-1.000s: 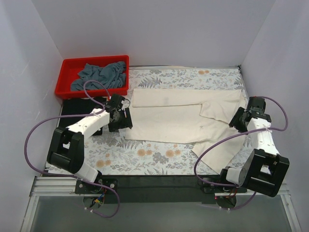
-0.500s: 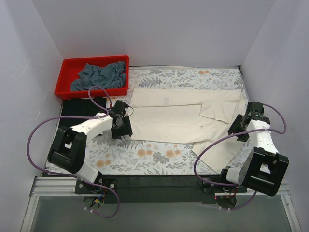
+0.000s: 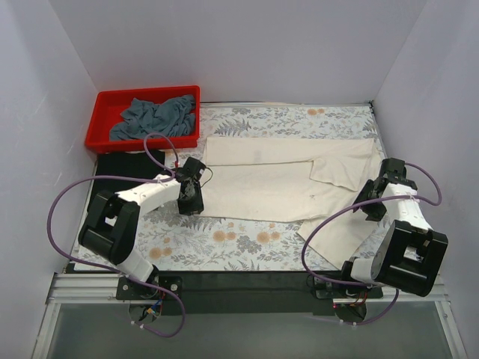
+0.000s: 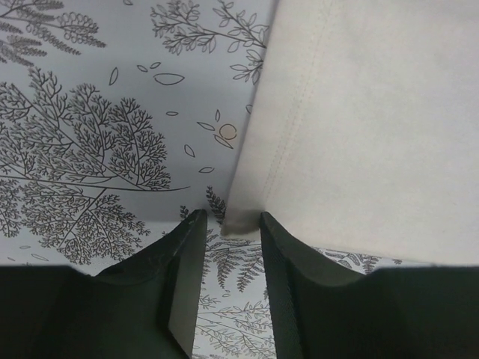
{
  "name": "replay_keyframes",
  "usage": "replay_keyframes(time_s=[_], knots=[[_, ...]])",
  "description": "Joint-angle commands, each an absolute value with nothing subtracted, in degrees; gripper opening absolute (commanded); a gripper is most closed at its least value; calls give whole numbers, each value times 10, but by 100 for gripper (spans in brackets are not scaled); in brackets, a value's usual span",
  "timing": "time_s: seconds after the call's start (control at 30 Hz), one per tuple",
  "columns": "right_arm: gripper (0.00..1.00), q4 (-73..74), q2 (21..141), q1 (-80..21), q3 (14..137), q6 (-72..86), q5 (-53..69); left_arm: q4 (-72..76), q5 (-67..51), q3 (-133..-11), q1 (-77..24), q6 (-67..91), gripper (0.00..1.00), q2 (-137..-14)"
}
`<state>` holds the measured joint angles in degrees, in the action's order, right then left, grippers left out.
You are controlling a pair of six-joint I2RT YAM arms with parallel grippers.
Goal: Fold and stack the t-shirts
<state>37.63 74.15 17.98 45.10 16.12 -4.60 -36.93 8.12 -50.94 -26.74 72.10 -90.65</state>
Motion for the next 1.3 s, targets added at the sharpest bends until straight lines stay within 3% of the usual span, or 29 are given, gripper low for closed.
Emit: replay_keyframes(time_s=[0.0,0.07,0.2,1.07,1.27], knots=[[46,379,749,183,447,163,-57,-366,80,-502,-277,720,33,-921],[46,379,750,183,443,163,-62,-366,82,-500,-279,719,17,-925],[47,381,761,189,441,157,-75,-365,83,-503,-279,716,0,-924],[46,293,811,283,417,141,-4,-367,91,-505,-278,705,0,-914],[32,282,821,284,406,134,11,-367,91,-504,-278,705,0,-914]])
